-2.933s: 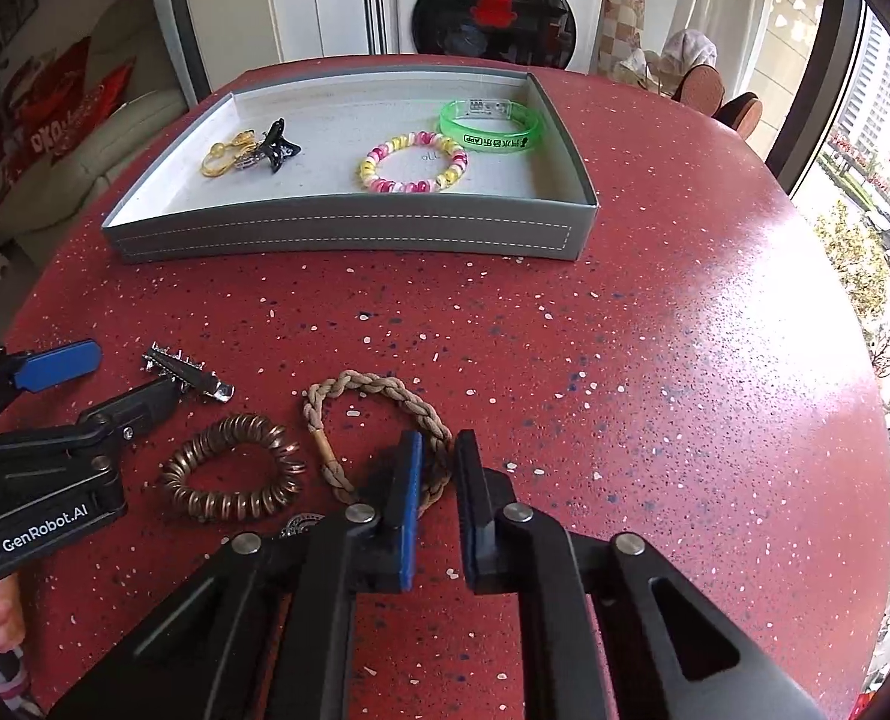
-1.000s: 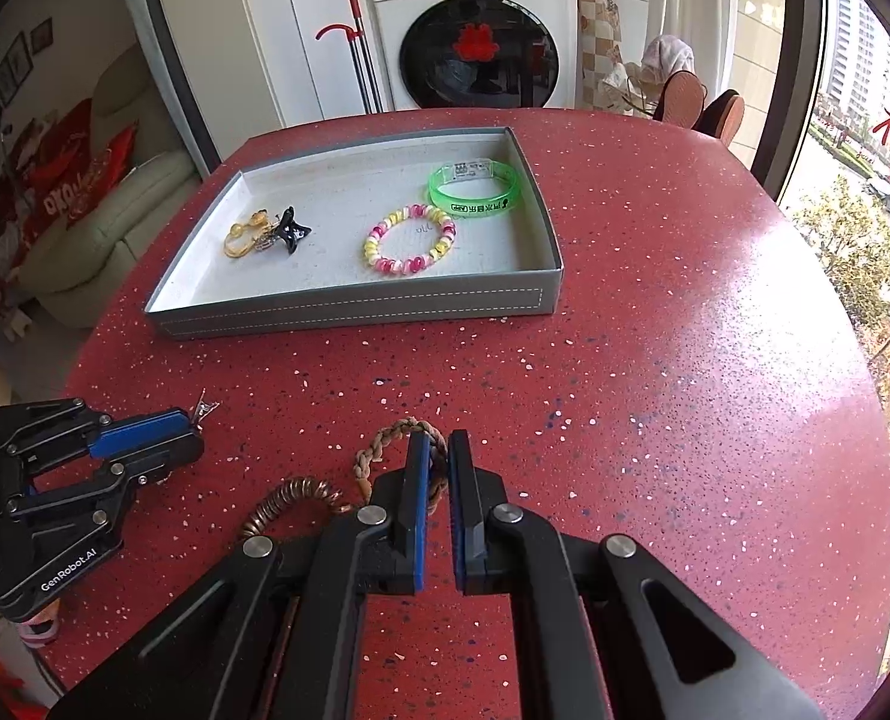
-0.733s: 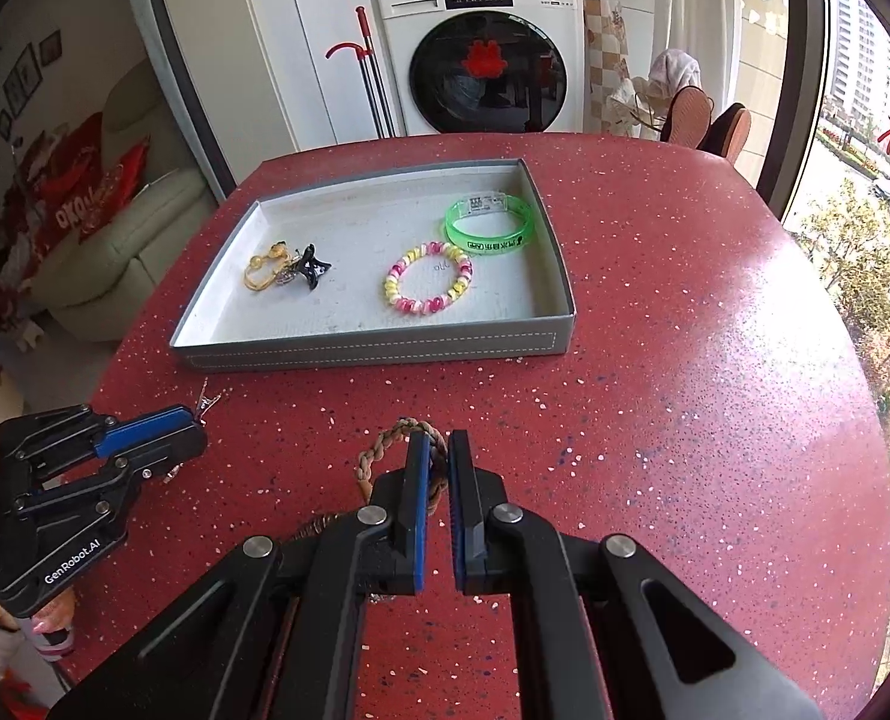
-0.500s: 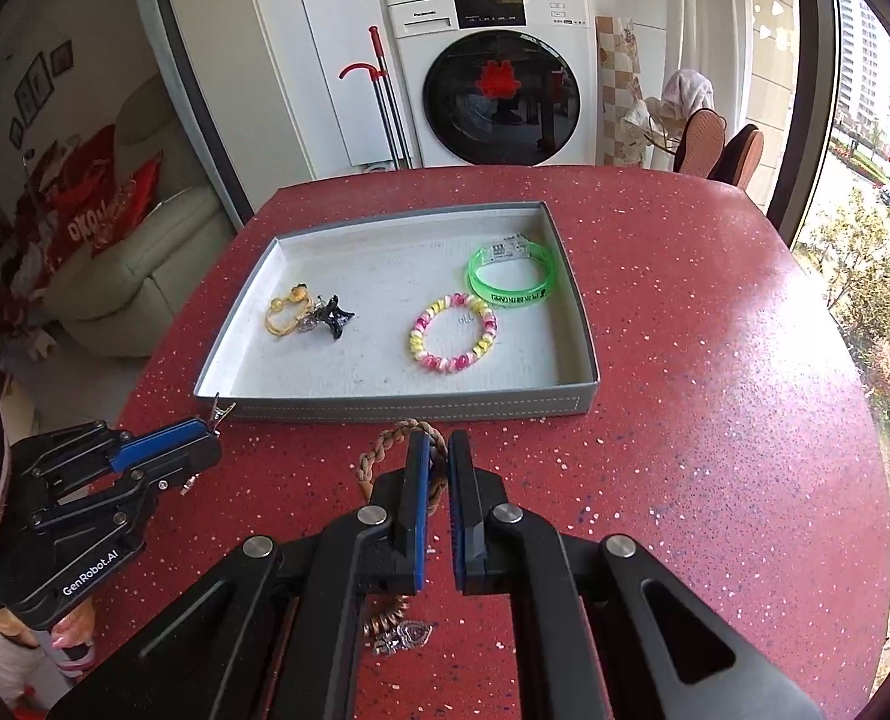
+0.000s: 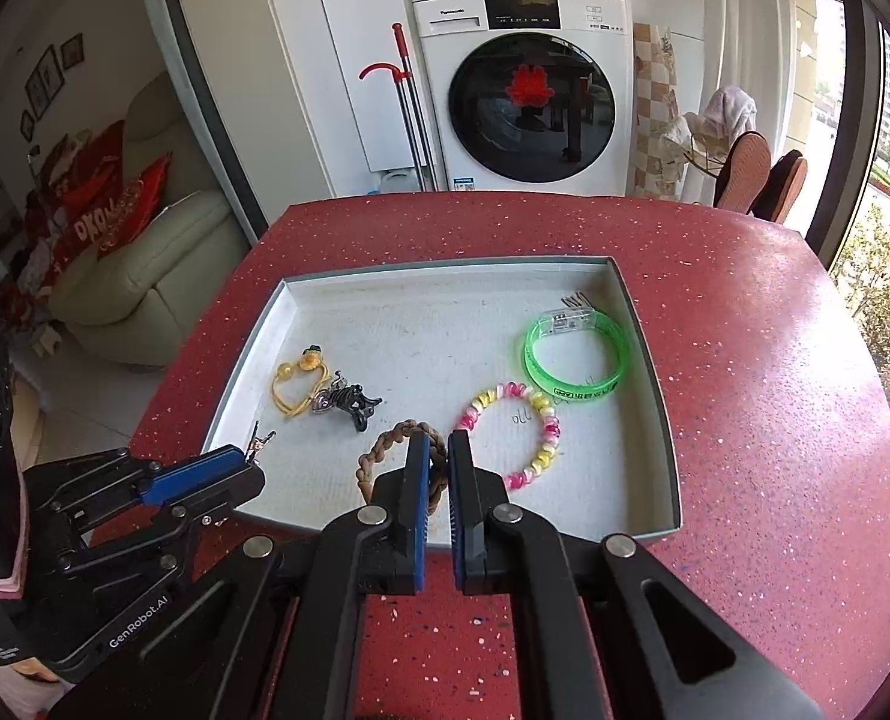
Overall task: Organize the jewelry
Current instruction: 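Carry the braided bracelet into the tray with the right tool while the left carries the spiked clip, then open the right tool to drop the braided bracelet while the left releases the spiked clip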
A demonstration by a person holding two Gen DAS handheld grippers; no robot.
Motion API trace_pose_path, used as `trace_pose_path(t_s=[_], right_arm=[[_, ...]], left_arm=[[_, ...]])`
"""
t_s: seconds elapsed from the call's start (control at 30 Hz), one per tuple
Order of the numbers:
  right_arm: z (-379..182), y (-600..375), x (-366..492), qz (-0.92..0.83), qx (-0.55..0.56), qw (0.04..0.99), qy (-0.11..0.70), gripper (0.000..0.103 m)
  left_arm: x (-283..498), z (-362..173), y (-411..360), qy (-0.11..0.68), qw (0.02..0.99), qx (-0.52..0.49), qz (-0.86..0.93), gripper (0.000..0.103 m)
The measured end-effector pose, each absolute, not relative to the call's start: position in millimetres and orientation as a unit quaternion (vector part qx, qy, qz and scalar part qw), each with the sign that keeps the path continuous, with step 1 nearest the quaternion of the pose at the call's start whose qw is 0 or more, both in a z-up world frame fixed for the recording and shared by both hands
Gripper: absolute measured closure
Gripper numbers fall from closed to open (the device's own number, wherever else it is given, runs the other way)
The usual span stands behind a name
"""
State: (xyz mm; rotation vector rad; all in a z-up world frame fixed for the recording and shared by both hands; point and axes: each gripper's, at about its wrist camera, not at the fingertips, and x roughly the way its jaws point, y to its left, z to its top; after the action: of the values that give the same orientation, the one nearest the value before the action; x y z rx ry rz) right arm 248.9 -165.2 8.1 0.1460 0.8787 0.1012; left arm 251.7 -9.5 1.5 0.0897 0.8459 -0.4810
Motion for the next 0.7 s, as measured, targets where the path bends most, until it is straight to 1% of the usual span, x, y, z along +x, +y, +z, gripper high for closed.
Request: trace_pose_path(t_s=[0.4, 0.7], right_arm=[[-40, -192, 300, 0.024, 0.114, 0.883, 0.454, 0.096], [-54, -217, 307, -0.014, 0.127, 0.881, 0.455, 0.096]], left_arm=[[300, -47, -25, 0.470, 0.854, 0.062, -0.215, 0.072], [322, -53, -35, 0.461, 0.866, 0.070, -0.181, 0.072]])
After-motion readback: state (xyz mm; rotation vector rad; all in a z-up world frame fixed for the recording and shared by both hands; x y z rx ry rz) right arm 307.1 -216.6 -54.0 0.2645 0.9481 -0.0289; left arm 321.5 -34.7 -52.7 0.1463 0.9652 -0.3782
